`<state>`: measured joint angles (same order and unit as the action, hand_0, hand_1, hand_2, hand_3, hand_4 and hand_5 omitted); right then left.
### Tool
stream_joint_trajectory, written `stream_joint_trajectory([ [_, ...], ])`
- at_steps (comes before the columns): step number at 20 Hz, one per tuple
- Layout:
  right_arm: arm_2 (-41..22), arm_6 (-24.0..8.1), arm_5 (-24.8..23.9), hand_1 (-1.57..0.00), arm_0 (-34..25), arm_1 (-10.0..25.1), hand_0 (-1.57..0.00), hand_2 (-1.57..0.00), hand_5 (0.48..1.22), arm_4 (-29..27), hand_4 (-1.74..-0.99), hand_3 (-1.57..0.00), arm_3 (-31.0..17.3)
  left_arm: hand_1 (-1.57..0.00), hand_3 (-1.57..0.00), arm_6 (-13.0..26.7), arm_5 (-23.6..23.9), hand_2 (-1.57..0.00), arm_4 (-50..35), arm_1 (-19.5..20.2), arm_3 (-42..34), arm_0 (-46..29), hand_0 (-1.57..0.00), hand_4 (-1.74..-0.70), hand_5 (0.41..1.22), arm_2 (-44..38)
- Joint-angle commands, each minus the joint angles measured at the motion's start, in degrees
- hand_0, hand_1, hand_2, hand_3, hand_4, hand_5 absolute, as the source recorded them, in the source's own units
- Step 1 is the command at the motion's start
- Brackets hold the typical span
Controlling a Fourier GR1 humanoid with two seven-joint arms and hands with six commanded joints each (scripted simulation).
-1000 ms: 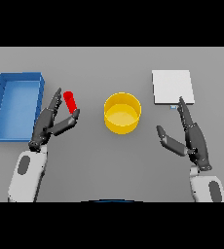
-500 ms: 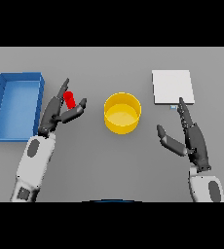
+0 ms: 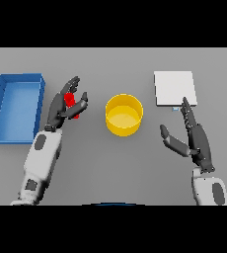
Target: Pick up the red beaker and tilt it to pour out 1 green nut into yellow bowl. Pick up the yellow bowl and place it on the metallic measuring scale.
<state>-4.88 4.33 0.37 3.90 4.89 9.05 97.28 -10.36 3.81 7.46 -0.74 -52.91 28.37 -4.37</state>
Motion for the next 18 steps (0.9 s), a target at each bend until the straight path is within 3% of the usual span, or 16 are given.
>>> stream_joint_trajectory([
  [1,-0.14,0.4,-0.07,0.0,0.36,0.11,0.0,0.0,0.647,0.36,-1.236,0.0,0.11,-0.41,-0.52,-0.28,1.44,-0.46,0.4,-0.57,0.6,0.17,-0.38,-1.41,0.874,-0.16],
  [3,-0.19,1.34,0.07,0.0,1.42,-0.17,0.0,0.0,0.648,-0.03,-1.239,0.0,0.44,-0.78,-0.88,-0.9,3.88,-0.84,2.72,-0.42,1.67,0.41,-0.76,-1.52,0.999,0.45],
  [5,-0.17,0.18,-0.4,0.0,1.1,-0.01,0.0,0.0,0.648,0.64,-1.239,0.0,0.45,-1.07,-1.06,-2.01,5.27,-1.11,4.77,-0.61,2.44,1.18,-1.05,-1.59,1.079,1.59],
  [7,-0.07,0.51,-0.09,0.0,1.12,0.03,0.0,0.0,0.65,0.15,-1.242,0.0,0.66,-1.25,-1.15,-3.32,4.29,-1.27,4.29,-0.22,2.52,0.97,-1.24,-1.64,1.13,1.77],
  [10,-0.17,0.9,0.15,0.0,1.4,-0.48,0.0,0.0,0.644,-0.26,-1.255,0.0,0.05,-1.41,-1.36,-2.23,5.19,-1.42,4.67,-0.96,2.05,0.81,-1.4,-1.54,1.174,2.45],
  [15,-0.08,1.33,-0.12,0.0,1.17,-0.1,0.0,0.0,0.643,0.3,-1.238,0.0,-0.2,-1.52,-1.5,-2.38,-0.23,-1.52,-2.33,-0.29,-2.33,0.75,-1.51,-1.68,1.144,0.0],
  [18,-0.15,1.64,-0.46,0.0,0.74,-0.16,0.0,0.0,0.645,0.75,-1.228,0.0,-0.27,-1.54,-1.54,0.61,-1.02,-1.55,-3.31,0.58,-6.44,0.63,-1.54,-1.71,1.132,1.06],
])
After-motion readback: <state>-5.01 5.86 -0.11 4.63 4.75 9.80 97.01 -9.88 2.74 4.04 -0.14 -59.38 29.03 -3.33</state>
